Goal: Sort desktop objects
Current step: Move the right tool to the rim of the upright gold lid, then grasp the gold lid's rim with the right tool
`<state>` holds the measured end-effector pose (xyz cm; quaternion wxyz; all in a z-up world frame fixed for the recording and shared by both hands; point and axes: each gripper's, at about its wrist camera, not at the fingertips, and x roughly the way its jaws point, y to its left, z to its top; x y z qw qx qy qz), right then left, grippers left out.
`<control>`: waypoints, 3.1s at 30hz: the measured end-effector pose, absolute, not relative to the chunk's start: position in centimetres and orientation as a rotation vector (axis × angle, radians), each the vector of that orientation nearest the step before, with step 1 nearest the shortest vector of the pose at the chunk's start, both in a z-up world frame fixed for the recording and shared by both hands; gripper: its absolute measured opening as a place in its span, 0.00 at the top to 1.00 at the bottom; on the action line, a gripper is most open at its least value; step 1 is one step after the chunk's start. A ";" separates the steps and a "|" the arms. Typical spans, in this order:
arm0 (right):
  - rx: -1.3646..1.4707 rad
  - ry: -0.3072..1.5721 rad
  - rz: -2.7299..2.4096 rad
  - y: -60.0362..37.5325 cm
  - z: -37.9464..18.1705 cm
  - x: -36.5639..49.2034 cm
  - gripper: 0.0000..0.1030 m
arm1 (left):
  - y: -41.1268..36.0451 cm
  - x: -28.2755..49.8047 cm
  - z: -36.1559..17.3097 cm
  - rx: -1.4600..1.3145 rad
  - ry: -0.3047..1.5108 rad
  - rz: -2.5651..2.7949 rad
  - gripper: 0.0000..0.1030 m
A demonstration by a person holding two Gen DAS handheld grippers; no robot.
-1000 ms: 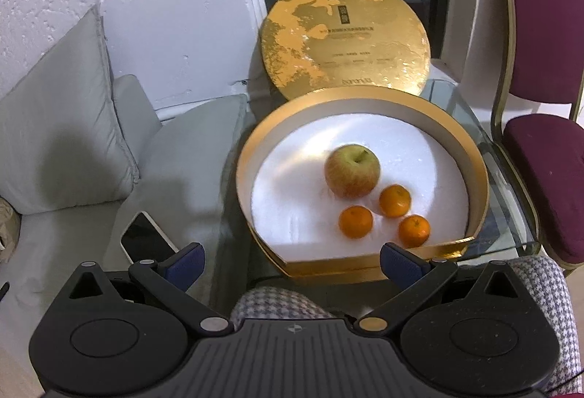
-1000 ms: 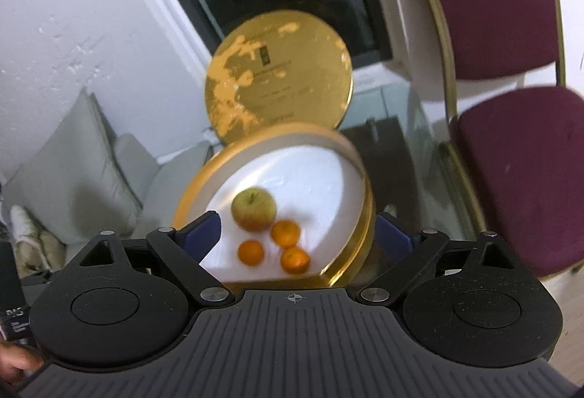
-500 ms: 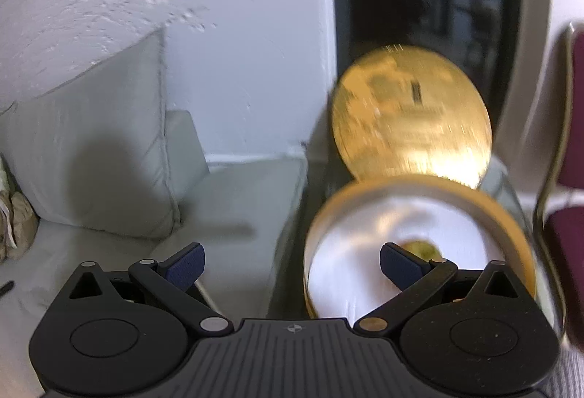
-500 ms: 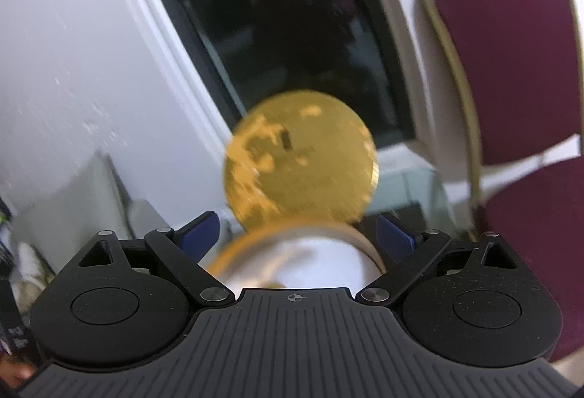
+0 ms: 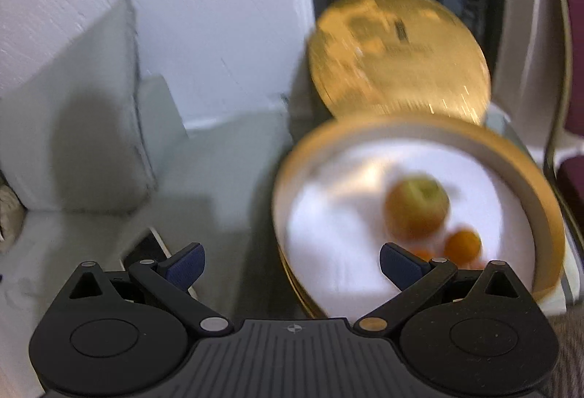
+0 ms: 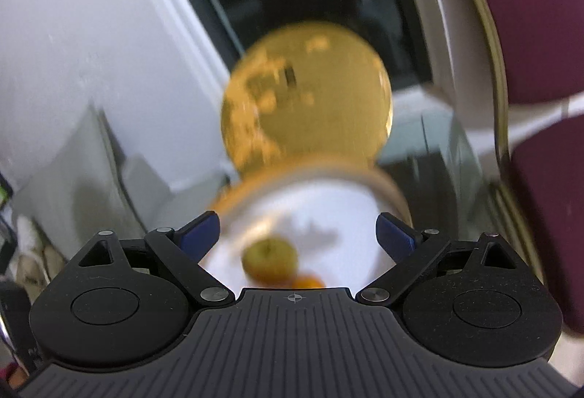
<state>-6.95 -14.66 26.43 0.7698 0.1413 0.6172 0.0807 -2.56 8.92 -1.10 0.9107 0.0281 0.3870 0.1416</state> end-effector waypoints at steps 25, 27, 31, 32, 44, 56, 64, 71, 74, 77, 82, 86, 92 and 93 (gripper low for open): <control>0.305 1.033 0.265 -16.3 35.0 4.4 0.05 | 13.0 2.9 9.6 0.155 0.612 0.327 0.01; 0.299 1.044 0.258 -16.3 33.8 6.1 0.05 | 13.6 4.5 9.4 0.169 0.634 0.337 0.01; 0.267 1.045 0.221 -16.3 30.6 10.0 0.05 | 15.2 9.6 8.2 0.112 0.640 0.331 0.01; 0.269 1.039 0.204 -16.4 29.5 11.3 0.05 | 15.6 10.9 7.9 0.098 0.642 0.329 0.01; 0.304 1.064 0.026 -18.2 10.0 22.0 0.05 | 19.3 26.3 2.2 -0.075 0.662 0.268 0.01; 0.287 1.103 0.112 -18.0 -2.0 22.5 0.05 | 19.4 31.9 -5.9 -0.225 0.626 0.173 0.01; 0.357 1.088 0.160 -18.8 -4.1 22.1 0.01 | 20.2 32.6 -6.4 -0.304 0.515 0.130 0.01; 0.364 1.102 0.189 -19.2 -5.1 21.7 0.00 | 18.6 33.2 -6.9 -0.263 0.547 0.028 0.00; 0.386 1.120 0.172 -19.3 -5.1 21.9 0.00 | 18.7 33.3 -6.8 -0.289 0.563 0.033 0.00; 0.394 1.153 0.118 -18.6 -4.3 22.6 0.01 | 18.4 33.7 -6.4 -0.291 0.590 0.057 0.01; 0.377 1.060 0.135 -18.1 1.5 22.8 0.05 | 18.0 32.3 -4.2 -0.286 0.562 0.070 0.01; 0.363 0.986 0.149 -17.7 6.2 23.0 0.05 | 17.4 30.2 -0.3 -0.276 0.484 0.057 0.02; 0.264 0.932 0.182 -17.1 18.1 21.2 0.05 | 16.7 24.5 6.5 -0.309 0.414 -0.016 0.02; 0.245 0.935 0.186 -17.0 19.9 20.6 0.05 | 16.5 23.2 7.4 -0.309 0.408 -0.026 0.02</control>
